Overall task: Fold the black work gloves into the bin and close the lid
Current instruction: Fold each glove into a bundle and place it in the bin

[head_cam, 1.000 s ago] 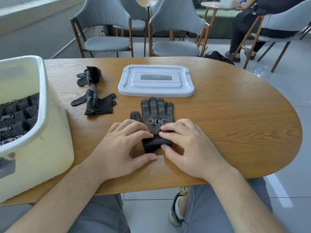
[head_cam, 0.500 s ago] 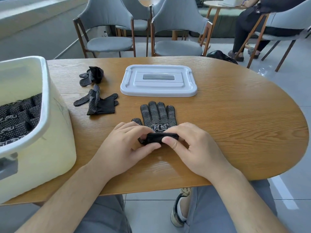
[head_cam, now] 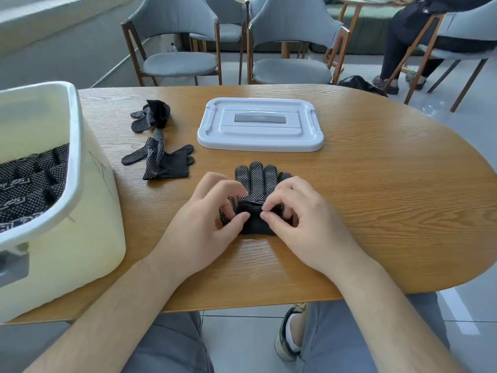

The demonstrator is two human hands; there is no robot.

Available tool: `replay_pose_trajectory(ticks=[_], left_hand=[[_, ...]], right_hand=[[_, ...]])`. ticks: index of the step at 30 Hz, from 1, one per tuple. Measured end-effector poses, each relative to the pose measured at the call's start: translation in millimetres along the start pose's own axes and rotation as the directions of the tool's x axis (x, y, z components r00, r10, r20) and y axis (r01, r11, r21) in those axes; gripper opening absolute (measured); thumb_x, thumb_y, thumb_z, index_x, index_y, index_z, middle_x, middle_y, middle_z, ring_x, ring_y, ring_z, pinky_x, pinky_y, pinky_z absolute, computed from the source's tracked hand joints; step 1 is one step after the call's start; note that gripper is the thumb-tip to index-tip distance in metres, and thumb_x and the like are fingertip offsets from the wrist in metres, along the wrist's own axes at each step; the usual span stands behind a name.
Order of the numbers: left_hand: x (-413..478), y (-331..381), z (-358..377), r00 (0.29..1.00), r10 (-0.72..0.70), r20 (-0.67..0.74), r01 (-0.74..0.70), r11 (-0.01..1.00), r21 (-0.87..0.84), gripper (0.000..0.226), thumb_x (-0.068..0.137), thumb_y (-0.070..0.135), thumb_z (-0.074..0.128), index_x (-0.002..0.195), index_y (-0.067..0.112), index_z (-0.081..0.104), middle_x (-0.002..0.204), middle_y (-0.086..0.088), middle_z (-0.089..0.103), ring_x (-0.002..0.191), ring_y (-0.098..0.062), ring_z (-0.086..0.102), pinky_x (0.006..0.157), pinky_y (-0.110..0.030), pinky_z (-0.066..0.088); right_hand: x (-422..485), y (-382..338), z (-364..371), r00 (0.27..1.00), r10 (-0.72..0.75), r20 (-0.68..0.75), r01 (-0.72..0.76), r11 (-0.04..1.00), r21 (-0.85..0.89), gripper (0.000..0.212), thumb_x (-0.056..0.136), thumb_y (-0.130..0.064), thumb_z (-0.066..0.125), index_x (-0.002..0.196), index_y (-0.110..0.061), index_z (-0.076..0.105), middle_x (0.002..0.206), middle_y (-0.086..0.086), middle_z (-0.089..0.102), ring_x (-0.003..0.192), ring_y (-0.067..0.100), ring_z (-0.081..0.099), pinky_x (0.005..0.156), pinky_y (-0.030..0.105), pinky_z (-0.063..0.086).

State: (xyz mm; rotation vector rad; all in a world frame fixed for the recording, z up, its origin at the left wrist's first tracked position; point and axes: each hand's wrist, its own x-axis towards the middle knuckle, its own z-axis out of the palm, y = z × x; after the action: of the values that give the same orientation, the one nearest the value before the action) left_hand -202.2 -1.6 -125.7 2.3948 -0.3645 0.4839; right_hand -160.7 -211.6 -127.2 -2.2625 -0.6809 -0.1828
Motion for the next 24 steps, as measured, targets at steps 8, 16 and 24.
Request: replay_pose_trajectory(ticks=[8, 16, 24], left_hand=[[-2, -4, 1, 0.985, 0.141, 0.099, -0.160, 0.964, 0.215, 0.032, 0.089, 0.044, 0.065, 0.113, 0.026, 0.072, 0.115, 0.019, 0.063, 0.112, -0.010, 0.057, 0.092, -0.040, 0.046], [-3, -1, -1, 0.986, 0.152, 0.066, -0.163, 0.962, 0.219, 0.020, 0.092, 0.039, 0.062, 0.104, 0.027, 0.072, 0.097, 0.020, 0.065, 0.100, -0.009, 0.058, 0.085, -0.039, 0.046], [2, 3, 3, 0.997, 0.061, 0.038, -0.060, 0.998, -0.025, 0.017, 0.099, 0.025, 0.062, 0.116, 0.023, 0.062, 0.107, 0.012, 0.059, 0.101, -0.005, 0.058, 0.087, -0.022, 0.046]], right_hand=[[-21, 6, -12, 0.993, -0.103, 0.063, 0.116, 0.962, -0.247, 0.044, 0.084, -0.047, 0.060, 0.125, -0.033, 0.069, 0.129, -0.026, 0.059, 0.120, 0.008, 0.050, 0.102, 0.035, 0.043], [-17, 13, -10, 0.993, -0.114, -0.012, 0.113, 0.988, -0.101, 0.025, 0.096, -0.037, 0.056, 0.112, -0.027, 0.072, 0.104, -0.024, 0.065, 0.109, 0.007, 0.054, 0.090, 0.033, 0.050], [-10, 4, -8, 0.999, 0.025, -0.030, -0.025, 0.999, 0.022, 0.014, 0.100, -0.037, 0.059, 0.113, -0.041, 0.062, 0.087, -0.019, 0.063, 0.076, 0.000, 0.057, 0.063, 0.017, 0.038]])
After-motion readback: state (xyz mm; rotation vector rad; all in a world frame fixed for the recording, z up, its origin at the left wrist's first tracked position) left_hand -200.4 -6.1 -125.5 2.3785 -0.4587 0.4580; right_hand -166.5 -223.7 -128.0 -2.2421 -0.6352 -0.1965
